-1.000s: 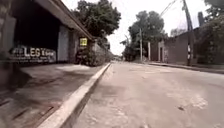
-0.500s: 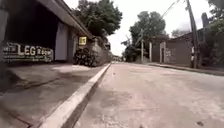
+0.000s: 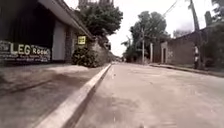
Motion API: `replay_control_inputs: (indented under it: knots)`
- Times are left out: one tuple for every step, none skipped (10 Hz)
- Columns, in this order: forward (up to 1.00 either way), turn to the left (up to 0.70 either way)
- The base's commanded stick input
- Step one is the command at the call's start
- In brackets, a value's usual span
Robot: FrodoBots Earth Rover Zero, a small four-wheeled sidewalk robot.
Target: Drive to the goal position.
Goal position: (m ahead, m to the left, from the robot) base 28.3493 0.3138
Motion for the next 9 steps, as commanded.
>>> replay_control_inputs:
  knots:
    - [0.7, -0.03]
    - [0.7, 0.0]
    - [0.7, 0.0]
    - [0.7, -0.11]
    - [0.7, -0.13]
    - [0.7, -0.05]
    - [0.7, 0.0]
    - [0.7, 0.0]
    - [0.7, 0.0]
